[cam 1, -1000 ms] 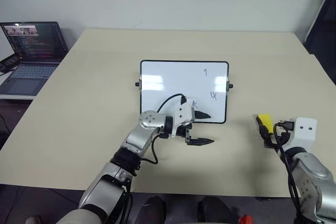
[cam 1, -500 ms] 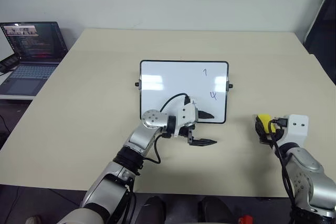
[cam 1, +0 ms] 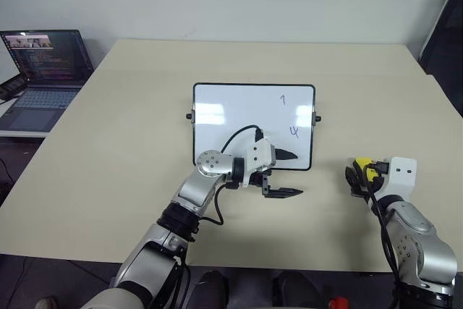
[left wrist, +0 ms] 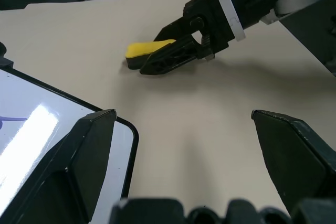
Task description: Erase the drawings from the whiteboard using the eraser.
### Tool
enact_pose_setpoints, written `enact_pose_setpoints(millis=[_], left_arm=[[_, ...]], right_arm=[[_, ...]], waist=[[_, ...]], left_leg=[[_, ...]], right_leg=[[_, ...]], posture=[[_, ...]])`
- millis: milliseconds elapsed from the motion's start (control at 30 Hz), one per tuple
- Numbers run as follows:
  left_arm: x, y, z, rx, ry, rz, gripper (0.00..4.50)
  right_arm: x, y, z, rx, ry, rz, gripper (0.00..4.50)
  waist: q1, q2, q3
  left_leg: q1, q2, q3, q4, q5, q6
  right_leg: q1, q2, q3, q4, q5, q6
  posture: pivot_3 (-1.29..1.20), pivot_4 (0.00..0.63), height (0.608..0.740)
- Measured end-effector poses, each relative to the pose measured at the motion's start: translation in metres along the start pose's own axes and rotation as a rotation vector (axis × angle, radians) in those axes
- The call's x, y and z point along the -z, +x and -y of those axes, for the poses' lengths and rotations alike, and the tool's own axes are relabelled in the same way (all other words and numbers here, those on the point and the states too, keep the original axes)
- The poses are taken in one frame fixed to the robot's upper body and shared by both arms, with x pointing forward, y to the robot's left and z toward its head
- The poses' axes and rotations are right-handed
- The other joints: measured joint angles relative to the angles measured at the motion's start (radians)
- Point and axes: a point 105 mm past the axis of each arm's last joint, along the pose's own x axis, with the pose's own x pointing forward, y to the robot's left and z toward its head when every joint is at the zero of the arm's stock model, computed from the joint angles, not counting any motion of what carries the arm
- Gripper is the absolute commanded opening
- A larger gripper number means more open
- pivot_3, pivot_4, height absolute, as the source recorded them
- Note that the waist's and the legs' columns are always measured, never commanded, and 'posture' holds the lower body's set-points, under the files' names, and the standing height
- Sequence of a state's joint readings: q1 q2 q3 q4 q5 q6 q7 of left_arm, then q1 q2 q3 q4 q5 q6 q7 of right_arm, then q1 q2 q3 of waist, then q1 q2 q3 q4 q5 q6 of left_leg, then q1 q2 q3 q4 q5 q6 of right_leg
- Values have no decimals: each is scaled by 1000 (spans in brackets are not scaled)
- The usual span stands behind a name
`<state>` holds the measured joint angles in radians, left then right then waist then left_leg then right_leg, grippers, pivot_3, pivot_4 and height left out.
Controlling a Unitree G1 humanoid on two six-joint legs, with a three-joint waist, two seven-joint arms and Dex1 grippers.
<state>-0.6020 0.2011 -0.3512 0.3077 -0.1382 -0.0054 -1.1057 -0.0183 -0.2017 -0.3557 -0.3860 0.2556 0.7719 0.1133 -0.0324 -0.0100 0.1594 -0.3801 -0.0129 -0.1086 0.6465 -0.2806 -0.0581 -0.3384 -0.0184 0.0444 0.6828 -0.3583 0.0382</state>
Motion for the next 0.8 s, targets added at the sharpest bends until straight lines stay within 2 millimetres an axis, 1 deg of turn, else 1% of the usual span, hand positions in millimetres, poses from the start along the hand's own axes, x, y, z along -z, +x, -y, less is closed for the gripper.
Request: enact_pose_setpoints(millis=[100,167,200,233,267,600,700,800], left_arm=[[0,-1,-1,-5,0,1,4500],[0,-1,-1,-4,0,1,4500],[0,0,-1,-4,0,2,4500],[0,0,-1,-4,0,2,4500],[0,0,-1,-4,0,2,4500],[-2,2,-1,-18,1,10,4500],[-4,0,-5,-65,12,15,4500],[-3,-5,-13,-160,25,13,4500]], right_arm=[[0,0,2,12,3,1,2939],[0,-1,3,14,3,0,2151],[1,-1,3,16,3,-1,1940],[1,-1,3,17,3,-1,1540],[1,-1,3,18,3,0,1382],[-2,-3,8,44,-14,9,1372],[-10,-9,7,43,-39,40,1372],[-17,-14,1,29,-71,72,1372]], waist=[[0,0,0],[0,0,0],[0,0,0],[0,0,0],[0,0,0],[0,0,0],[0,0,0],[-1,0,0]], left_leg=[[0,0,0,0,0,0],[0,0,0,0,0,0],[0,0,0,0,0,0],[0,0,0,0,0,0],[0,0,0,0,0,0],[0,0,0,0,0,0],[0,0,0,0,0,0],[0,1,0,0,0,0]], right_leg=[[0,0,0,0,0,0],[0,0,0,0,0,0],[0,0,0,0,0,0],[0,0,0,0,0,0],[0,0,0,0,0,0],[0,0,0,0,0,0],[0,0,0,0,0,0],[0,0,0,0,0,0]], posture=[[0,150,740],[0,150,740],[0,150,740],[0,150,740],[0,150,740],[0,150,740],[0,150,740],[0,150,740]])
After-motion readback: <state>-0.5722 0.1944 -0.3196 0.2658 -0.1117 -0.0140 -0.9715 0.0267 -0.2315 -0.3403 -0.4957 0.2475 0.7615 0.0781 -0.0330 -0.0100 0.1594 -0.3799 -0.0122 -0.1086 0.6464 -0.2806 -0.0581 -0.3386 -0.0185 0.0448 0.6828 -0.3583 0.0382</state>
